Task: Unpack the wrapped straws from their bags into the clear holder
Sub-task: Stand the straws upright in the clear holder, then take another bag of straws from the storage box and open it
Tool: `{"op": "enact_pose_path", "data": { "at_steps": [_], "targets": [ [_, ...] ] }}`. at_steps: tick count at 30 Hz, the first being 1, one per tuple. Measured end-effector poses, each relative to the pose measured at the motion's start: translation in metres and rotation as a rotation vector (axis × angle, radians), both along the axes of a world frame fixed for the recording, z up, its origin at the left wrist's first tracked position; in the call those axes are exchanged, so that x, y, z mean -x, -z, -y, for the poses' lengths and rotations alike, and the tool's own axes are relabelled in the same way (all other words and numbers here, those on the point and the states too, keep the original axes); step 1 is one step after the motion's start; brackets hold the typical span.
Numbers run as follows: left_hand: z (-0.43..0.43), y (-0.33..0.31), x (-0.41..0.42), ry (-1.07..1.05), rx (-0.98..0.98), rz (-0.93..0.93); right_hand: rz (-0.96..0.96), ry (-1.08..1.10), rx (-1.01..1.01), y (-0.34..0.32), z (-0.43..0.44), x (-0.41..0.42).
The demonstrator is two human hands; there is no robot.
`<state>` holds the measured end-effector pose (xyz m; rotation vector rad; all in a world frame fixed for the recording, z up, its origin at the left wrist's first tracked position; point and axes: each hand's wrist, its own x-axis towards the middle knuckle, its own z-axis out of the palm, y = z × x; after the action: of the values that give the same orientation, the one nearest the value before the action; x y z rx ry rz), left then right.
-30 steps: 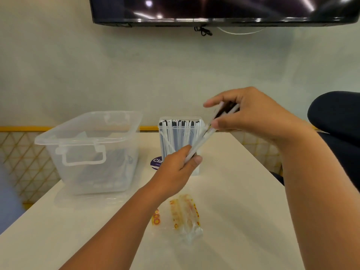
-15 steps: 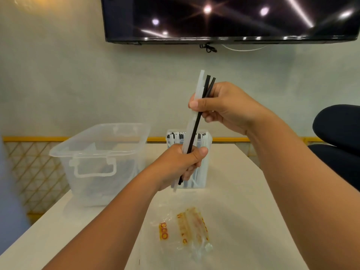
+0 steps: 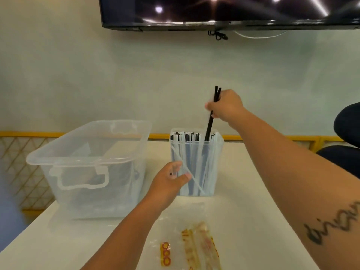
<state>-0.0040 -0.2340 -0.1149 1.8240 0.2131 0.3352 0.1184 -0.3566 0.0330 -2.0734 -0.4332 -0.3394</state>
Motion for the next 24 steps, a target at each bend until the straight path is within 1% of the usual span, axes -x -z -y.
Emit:
{"op": "enact_pose_path", "data": {
  "at_steps": [2,4,6,8,10,11,15,17,18,21,23,24],
  "targets": [
    [-0.005,0.011,-0.001,-0.011,-0.040,-0.055,-0.110,-0.017,0.118,0.021,-0.011,-0.018],
    [-0.010,0.027,0.000,-0.019,-0.089,-0.102,-0.179,-0.024,0.215,0.036,-0.018,-0.029],
    [-0.011,0.041,0.007,-0.021,-0.148,-0.129,-0.198,-0.025,0.309,0.046,-0.022,-0.034],
    [-0.010,0.053,0.015,-0.017,-0.219,-0.144,-0.171,-0.026,0.387,0.052,-0.024,-0.038],
    [-0.010,0.063,0.023,-0.008,-0.277,-0.153,-0.136,-0.015,0.378,0.057,-0.024,-0.040],
    [-0.010,0.067,0.026,-0.003,-0.295,-0.155,-0.100,-0.006,0.337,0.060,-0.022,-0.038],
    [-0.012,0.078,0.038,0.019,-0.362,-0.096,0.144,0.029,0.122,0.076,-0.008,-0.003],
    [-0.015,0.085,0.045,0.028,-0.402,-0.044,0.166,-0.060,0.084,0.105,0.002,0.031],
    [-0.016,0.090,0.049,0.024,-0.445,-0.019,0.138,-0.162,0.127,0.124,0.007,0.051],
    [-0.018,0.102,0.063,0.015,-0.568,0.021,-0.045,-0.479,0.389,0.188,0.023,0.099],
    [-0.019,0.108,0.073,0.019,-0.625,0.017,-0.097,-0.576,0.558,0.220,0.033,0.112],
    [-0.021,0.111,0.077,0.026,-0.640,0.008,-0.105,-0.598,0.604,0.231,0.039,0.114]
  ]
}}
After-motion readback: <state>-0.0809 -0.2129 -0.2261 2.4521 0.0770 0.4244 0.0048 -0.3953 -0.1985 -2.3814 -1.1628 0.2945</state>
